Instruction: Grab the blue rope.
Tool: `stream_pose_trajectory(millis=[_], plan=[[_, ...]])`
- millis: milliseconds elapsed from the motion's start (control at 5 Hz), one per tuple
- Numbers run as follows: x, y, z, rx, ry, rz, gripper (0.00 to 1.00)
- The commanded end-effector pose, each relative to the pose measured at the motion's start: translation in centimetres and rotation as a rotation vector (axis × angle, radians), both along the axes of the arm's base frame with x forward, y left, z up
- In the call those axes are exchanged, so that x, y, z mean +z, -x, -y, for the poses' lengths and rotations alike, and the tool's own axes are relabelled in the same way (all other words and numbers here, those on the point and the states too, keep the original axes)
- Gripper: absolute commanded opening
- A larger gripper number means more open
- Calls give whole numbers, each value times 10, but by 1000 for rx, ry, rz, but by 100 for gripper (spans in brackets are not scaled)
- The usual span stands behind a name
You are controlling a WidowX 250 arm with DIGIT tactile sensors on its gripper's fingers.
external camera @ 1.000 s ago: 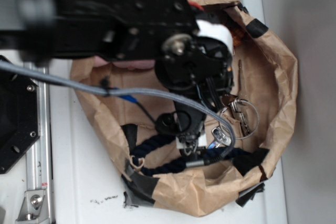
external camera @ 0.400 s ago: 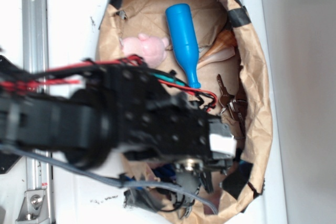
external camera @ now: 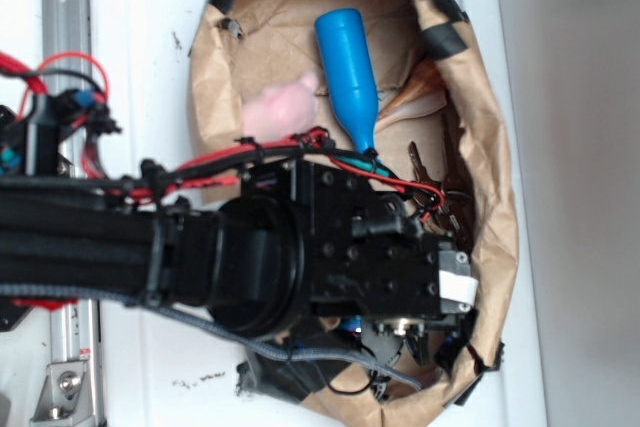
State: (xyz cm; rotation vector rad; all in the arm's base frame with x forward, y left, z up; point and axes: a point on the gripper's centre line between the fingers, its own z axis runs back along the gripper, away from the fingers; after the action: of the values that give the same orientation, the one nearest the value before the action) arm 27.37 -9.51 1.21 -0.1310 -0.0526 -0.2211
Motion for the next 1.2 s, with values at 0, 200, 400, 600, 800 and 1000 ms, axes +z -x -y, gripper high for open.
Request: stream_pose_trajectory(millis=[0,200,400,600,800,1000], plan=[[-6,8,-19,64,-25,-8,0],[4,7,-29,84,4,27,0],[5,10,-30,81,13,40,0],[5,17,-24,51,-15,52,0],[47,22,-41,69,-100,137,0],[97,25,-81,187,-170,159,0]])
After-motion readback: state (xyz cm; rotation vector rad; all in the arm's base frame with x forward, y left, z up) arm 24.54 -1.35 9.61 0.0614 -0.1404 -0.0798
